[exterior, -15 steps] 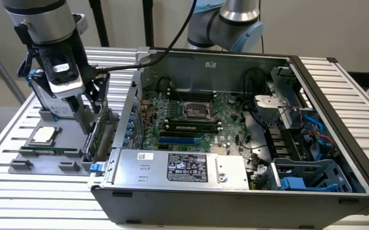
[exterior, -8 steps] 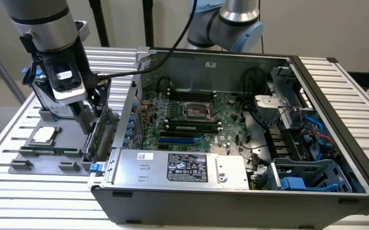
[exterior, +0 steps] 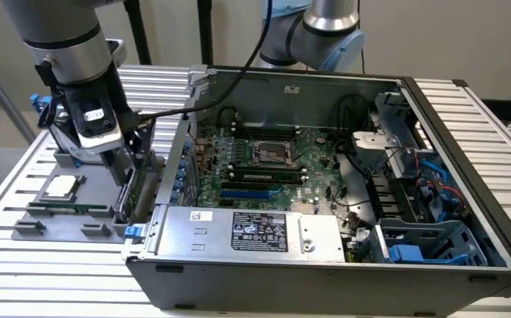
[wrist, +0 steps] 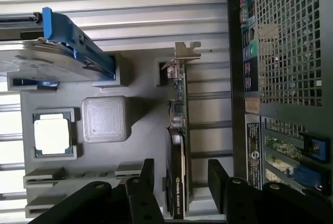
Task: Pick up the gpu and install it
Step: 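Pick up the gpu and move the gpu toward the slot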
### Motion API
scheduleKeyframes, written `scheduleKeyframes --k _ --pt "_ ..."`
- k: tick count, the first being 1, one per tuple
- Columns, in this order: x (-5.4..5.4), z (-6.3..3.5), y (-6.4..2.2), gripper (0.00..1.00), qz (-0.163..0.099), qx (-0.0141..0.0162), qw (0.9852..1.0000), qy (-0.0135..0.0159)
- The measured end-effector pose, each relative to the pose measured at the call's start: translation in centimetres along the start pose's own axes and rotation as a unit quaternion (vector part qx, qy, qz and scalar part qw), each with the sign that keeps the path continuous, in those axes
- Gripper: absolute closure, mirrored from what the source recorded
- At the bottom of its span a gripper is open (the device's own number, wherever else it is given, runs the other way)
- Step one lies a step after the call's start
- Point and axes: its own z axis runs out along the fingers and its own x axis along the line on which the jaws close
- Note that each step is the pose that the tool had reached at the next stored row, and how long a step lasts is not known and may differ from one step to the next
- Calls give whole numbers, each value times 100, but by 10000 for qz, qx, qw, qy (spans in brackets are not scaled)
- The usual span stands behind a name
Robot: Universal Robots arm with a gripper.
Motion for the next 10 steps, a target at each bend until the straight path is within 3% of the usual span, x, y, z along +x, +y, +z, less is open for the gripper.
scheduleKeyframes --k 10 --pt "3 180 -9 0 20 1 10000 0"
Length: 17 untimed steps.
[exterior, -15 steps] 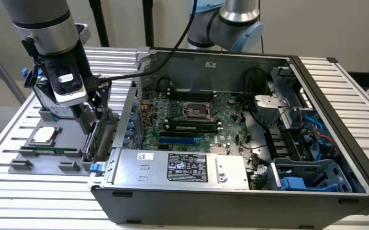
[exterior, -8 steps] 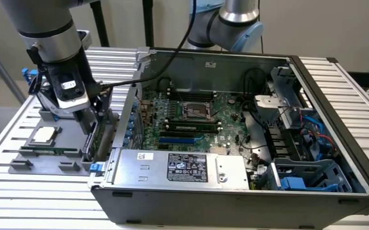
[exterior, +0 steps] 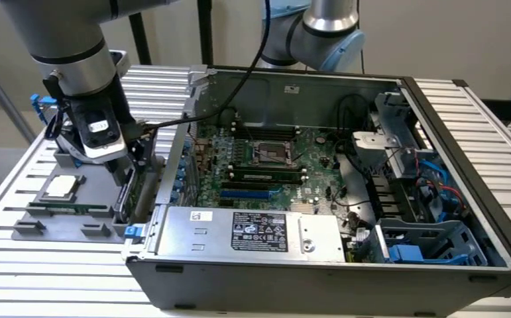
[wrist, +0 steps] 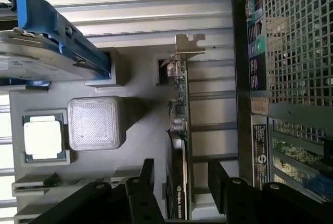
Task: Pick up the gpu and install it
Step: 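Pick up the gpu and move the gpu toward the slot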
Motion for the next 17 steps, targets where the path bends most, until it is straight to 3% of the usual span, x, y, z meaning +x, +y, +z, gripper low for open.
scheduleKeyframes --k 11,17 --pt "5 201 3 0 70 1 10000 -3" --pt "6 217 10 0 128 3 9999 9"
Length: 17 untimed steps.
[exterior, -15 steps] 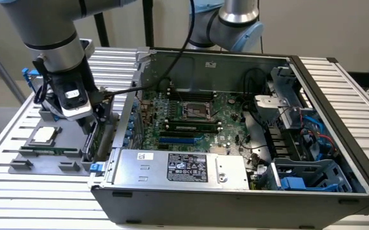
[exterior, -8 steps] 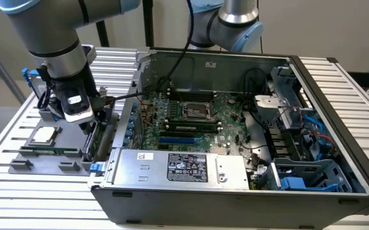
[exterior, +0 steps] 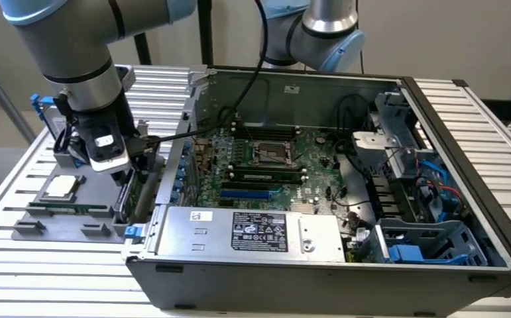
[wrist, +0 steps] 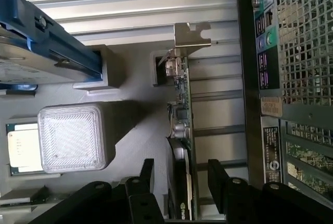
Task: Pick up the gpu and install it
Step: 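Pick up the gpu and move the gpu toward the slot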
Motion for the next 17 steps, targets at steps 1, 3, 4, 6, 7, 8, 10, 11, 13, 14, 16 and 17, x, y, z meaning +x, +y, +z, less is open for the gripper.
scheduleKeyframes --k 1,3,4,6,7,8,10,11,13,14,16,17 --pt "1 3 4 0 1 -1 10000 -1" --pt "2 8 15 0 1 0 10000 0" --pt "2 13 20 0 1 -1 10000 0" --pt "3 19 25 0 0 -1 10000 0" --pt "4 21 28 0 1 0 10000 1" --pt "4 24 31 0 0 0 10000 1" --pt "5 30 40 100 1 1 10000 2" --pt "5 33 43 100 0 0 10000 1" --pt "6 40 48 100 0 0 10000 1" --pt "6 44 50 100 0 1 10000 2" --pt "7 54 53 100 0 1 10000 1" --pt "7 59 53 100 0 0 10000 1"
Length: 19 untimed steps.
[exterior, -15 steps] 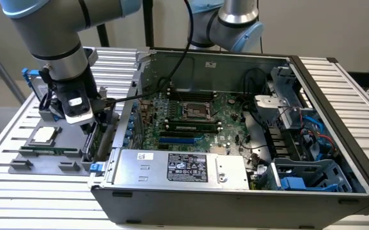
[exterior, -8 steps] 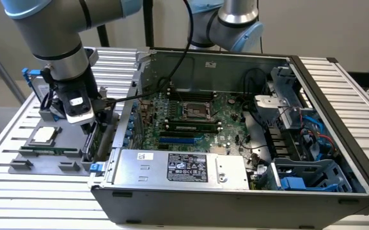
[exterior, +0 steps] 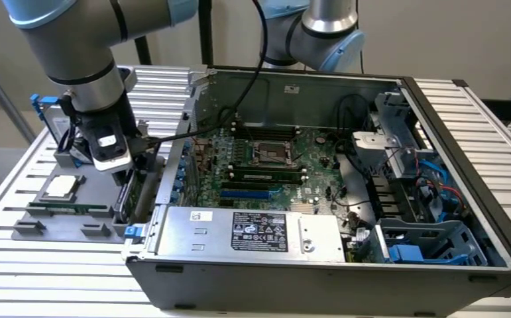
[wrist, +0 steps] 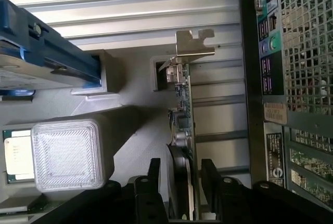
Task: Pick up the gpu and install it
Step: 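Pick up the gpu and move the gpu toward the slot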
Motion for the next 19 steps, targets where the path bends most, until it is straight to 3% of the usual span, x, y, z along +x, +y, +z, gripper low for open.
scheduleKeyframes --k 19 --pt "28 7 -2 100 -37 -1 10000 2"
